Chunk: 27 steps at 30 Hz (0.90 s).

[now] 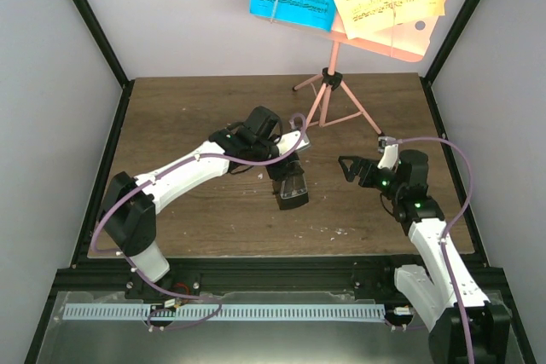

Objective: Pack up the instrument practice props

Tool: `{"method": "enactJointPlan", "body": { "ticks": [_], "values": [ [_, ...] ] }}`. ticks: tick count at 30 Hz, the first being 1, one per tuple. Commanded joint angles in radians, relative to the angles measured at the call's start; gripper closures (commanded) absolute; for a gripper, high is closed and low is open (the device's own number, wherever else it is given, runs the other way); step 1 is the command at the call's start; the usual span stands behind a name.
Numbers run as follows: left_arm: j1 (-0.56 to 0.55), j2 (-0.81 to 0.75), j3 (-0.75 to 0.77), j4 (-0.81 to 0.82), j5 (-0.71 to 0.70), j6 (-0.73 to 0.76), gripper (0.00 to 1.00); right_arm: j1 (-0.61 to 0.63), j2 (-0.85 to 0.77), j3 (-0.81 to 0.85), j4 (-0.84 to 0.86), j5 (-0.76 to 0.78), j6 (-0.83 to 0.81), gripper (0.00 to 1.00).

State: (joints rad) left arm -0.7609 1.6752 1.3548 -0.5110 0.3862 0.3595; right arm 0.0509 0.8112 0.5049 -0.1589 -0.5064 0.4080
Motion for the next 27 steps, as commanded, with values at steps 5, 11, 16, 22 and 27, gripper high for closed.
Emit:
{"method": "enactJointPlan", "body": {
  "ticks": [5, 11, 16, 22, 27],
  "values": [
    [-0.005, -0.040, -0.018, 0.001, 0.021, -0.035, 0.16, -0.005, -0.034, 0.000, -0.022, 0.007, -0.016, 0.00],
    [-0.005, -0.043, -0.016, -0.003, 0.038, -0.045, 0.16, -0.004, -0.050, -0.002, -0.025, 0.005, -0.013, 0.00],
    [-0.005, -0.028, -0.009, -0.033, 0.005, -0.048, 0.28, -0.005, -0.058, -0.004, -0.025, -0.001, -0.011, 0.00],
    [-0.008, -0.056, -0.037, -0.068, -0.077, -0.117, 0.46, -0.005, -0.058, -0.015, -0.035, 0.006, -0.022, 0.00],
    [-0.017, -0.125, -0.085, -0.084, -0.296, -0.295, 0.55, -0.004, -0.054, -0.018, -0.048, 0.048, -0.043, 0.00]
  ]
}}
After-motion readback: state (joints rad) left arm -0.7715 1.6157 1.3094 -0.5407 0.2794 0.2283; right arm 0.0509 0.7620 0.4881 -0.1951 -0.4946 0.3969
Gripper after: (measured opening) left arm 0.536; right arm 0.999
